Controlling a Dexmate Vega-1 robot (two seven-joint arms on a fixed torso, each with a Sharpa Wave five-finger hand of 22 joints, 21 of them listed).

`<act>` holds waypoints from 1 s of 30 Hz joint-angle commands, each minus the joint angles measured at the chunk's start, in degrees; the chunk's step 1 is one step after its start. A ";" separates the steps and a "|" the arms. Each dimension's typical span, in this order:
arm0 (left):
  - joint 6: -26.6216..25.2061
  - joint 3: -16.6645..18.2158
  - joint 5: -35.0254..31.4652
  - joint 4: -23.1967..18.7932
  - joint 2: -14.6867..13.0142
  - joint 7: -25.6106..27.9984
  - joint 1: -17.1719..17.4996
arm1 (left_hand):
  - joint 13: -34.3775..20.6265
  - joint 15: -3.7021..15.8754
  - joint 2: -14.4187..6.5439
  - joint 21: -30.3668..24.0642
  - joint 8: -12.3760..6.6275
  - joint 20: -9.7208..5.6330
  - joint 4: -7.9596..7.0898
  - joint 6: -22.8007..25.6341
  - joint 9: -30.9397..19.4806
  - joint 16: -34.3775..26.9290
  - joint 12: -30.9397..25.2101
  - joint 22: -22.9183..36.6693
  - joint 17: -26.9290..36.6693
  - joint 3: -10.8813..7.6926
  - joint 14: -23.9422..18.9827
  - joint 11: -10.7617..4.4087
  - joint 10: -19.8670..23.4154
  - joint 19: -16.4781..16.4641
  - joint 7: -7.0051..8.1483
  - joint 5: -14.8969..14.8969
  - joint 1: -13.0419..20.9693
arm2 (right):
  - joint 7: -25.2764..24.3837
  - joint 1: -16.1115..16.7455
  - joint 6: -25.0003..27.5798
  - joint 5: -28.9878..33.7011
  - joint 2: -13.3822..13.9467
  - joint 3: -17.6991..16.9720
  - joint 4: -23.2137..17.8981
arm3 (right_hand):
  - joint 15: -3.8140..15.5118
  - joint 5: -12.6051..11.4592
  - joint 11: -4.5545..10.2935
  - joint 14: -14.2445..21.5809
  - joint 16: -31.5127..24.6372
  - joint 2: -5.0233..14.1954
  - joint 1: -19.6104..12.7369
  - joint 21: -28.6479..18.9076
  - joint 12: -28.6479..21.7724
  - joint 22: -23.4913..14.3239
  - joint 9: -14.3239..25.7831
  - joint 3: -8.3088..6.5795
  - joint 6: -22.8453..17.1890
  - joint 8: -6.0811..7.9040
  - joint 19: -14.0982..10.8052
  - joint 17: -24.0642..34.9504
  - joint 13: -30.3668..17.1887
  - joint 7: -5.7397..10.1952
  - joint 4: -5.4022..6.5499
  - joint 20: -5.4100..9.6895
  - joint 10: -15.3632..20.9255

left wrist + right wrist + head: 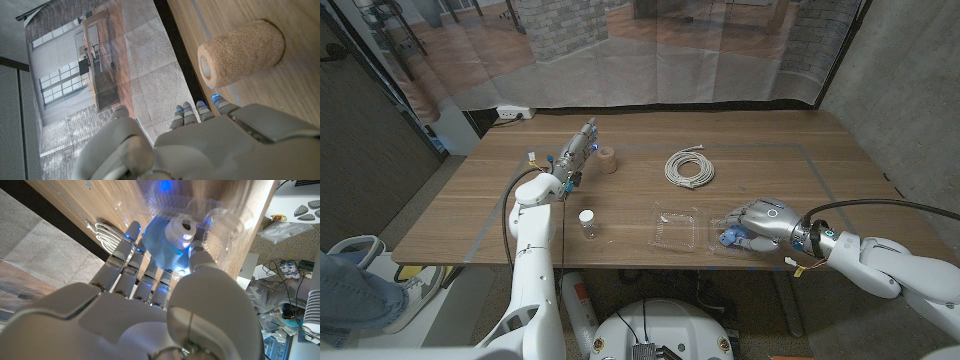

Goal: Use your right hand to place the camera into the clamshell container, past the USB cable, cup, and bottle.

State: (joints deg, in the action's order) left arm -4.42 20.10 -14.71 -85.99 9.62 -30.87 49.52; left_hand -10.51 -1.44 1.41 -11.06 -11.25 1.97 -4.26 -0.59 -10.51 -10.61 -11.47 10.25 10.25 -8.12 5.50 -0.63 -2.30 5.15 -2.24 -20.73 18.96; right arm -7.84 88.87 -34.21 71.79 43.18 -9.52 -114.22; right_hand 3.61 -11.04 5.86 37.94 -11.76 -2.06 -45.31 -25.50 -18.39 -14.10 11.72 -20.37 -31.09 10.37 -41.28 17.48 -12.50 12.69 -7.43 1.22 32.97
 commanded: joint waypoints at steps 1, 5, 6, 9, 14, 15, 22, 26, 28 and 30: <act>0.29 -0.05 0.03 0.55 -0.23 -0.15 -0.44 | -0.28 -0.14 0.06 -0.43 -0.26 0.19 -0.12 0.24 -0.31 -0.17 -0.13 0.14 0.29 0.12 0.20 0.15 -0.18 0.24 -0.13 0.39 0.50 | 0.69 0.12 -0.04 0.06 -0.33 -1.02 -1.19 | 2.71 -0.29 -0.86 0.76 -0.14 -0.65 0.00 -0.35 0.26 0.00 -0.05 0.32 -0.19 0.39 0.09 -0.10 0.05 -0.05 -0.08 0.03 0.43; 0.43 0.02 0.11 0.59 -0.29 -0.16 -0.52 | -0.28 -0.15 0.04 -0.43 -0.25 0.19 -0.12 0.22 -0.32 -0.15 -0.12 0.14 0.29 0.15 0.22 0.07 -0.21 0.24 -0.07 0.39 0.52 | 0.67 0.15 -0.33 -0.09 -0.39 -1.53 -1.58 | 2.52 -0.37 -1.02 1.27 -0.31 -0.78 0.34 -0.35 0.36 0.02 -0.05 0.48 -0.44 0.57 0.16 -0.25 0.19 -0.06 0.06 0.00 0.44; 0.45 0.06 0.18 0.68 -0.28 -0.17 -0.58 | -0.28 -0.17 0.04 -0.43 -0.24 0.19 -0.12 0.21 -0.32 -0.15 -0.11 0.14 0.29 0.16 0.23 0.04 -0.23 0.24 -0.08 0.39 0.52 | 0.65 0.20 -0.47 -0.21 -0.39 -1.72 -1.69 | 2.45 -0.38 -0.97 1.34 -0.33 -0.79 0.38 -0.36 0.36 0.03 -0.05 0.50 -0.49 0.60 0.18 -0.28 0.21 -0.07 0.07 -0.03 0.49; 0.58 0.15 0.31 1.25 -0.37 -0.20 -0.87 | -0.28 -0.17 0.02 -0.43 -0.23 0.19 -0.12 0.19 -0.32 -0.15 -0.12 0.14 0.29 0.17 0.23 0.04 -0.19 0.24 -0.04 0.40 0.53 | 0.54 0.39 -0.91 -0.64 -0.56 -2.36 -2.05 | 1.98 -0.49 -0.89 1.87 -0.46 -0.86 0.63 -0.48 0.33 0.05 -0.04 0.60 -1.06 0.89 -0.04 -0.49 0.36 -0.10 0.17 0.09 0.89; 0.94 0.06 0.34 2.29 -0.54 -0.27 -1.42 | -0.28 -0.15 0.00 -0.43 -0.23 0.20 -0.12 0.21 -0.32 -0.14 -0.09 0.14 0.29 0.20 0.25 0.14 -0.28 0.24 -0.04 0.40 0.56 | 0.68 0.88 -1.48 -0.79 -0.86 -3.57 -2.90 | 1.50 -0.59 -0.85 2.18 -0.49 -0.97 0.77 -0.58 0.35 0.08 -0.04 0.67 -1.47 1.07 -0.21 -0.70 0.49 -0.09 0.19 0.15 1.10; 1.01 0.04 0.33 2.46 -0.57 -0.27 -1.52 | -0.28 -0.15 0.00 -0.43 -0.23 0.19 -0.12 0.19 -0.32 -0.14 -0.09 0.14 0.29 0.21 0.26 0.14 -0.29 0.25 -0.03 0.41 0.56 | 0.75 0.97 -1.61 -0.81 -0.91 -3.79 -3.04 | 1.45 -0.60 -0.85 2.15 -0.47 -0.98 0.78 -0.60 0.36 0.08 -0.04 0.68 -1.51 1.09 -0.25 -0.72 0.50 -0.09 0.19 0.13 1.10; 1.47 0.02 0.46 3.35 -0.61 -0.27 -1.93 | -0.28 -0.18 -0.06 -0.43 -0.23 0.20 -0.12 0.23 -0.32 -0.15 -0.08 0.14 0.29 0.25 0.25 0.13 -0.30 0.24 -0.10 0.42 0.60 | 1.82 1.44 -2.66 -1.19 -1.41 -5.15 -3.88 | 1.29 -0.69 -0.69 2.12 -0.37 -1.05 0.98 -0.64 0.53 0.10 -0.04 0.77 -1.84 1.22 -0.25 -0.92 0.62 -0.08 0.26 0.09 0.96; 1.53 0.06 0.46 3.62 -0.60 -0.21 -1.99 | -0.28 -0.18 -0.08 -0.43 -0.22 0.19 -0.12 0.19 -0.32 -0.14 -0.11 0.14 0.29 0.28 0.27 0.24 -0.24 0.25 -0.06 0.43 0.62 | 2.67 1.65 -3.06 -1.29 -1.72 -5.94 -4.50 | 1.22 -0.73 -0.71 2.05 -0.30 -1.10 1.10 -0.62 0.59 0.11 -0.05 0.82 -1.92 1.25 -0.16 -1.02 0.67 -0.07 0.30 0.00 0.93; 1.54 0.10 0.51 3.76 -0.62 -0.26 -1.99 | -0.28 -0.18 -0.08 -0.43 -0.24 0.20 -0.12 0.25 -0.32 -0.14 -0.10 0.14 0.29 0.29 0.27 0.23 -0.26 0.24 -0.07 0.43 0.63 | 2.92 1.70 -3.26 -1.33 -1.96 -6.38 -4.76 | 1.21 -0.74 -0.70 2.03 -0.29 -1.12 1.13 -0.62 0.59 0.11 -0.05 0.84 -1.94 1.25 -0.15 -1.05 0.69 -0.07 0.31 -0.02 0.97; 1.45 0.09 0.43 3.73 -0.61 -0.21 -1.93 | -0.28 -0.18 -0.09 -0.43 -0.21 0.20 -0.13 0.18 -0.32 -0.13 -0.08 0.14 0.29 0.30 0.28 0.21 -0.30 0.25 -0.03 0.43 0.64 | 3.03 1.79 -3.49 -1.50 -2.28 -6.79 -5.03 | 1.22 -0.75 -0.65 2.05 -0.28 -1.13 1.19 -0.63 0.63 0.12 -0.05 0.86 -1.95 1.25 -0.15 -1.08 0.71 -0.06 0.33 -0.02 0.93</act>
State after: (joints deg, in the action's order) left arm -3.18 20.14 -14.33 -83.09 9.09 -31.08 47.88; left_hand -10.51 -1.44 1.41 -11.06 -11.25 1.97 -4.26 -0.60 -10.51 -10.61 -11.47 10.25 10.25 -8.12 5.51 -0.63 -2.29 5.15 -2.24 -20.25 18.96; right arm -6.09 90.12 -36.51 70.79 41.87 -14.21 -117.81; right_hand 3.80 -11.48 5.10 39.63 -11.77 -3.08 -44.28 -25.95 -17.96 -13.83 11.73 -19.66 -32.46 11.09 -41.29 16.29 -11.71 12.80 -7.19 1.23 33.57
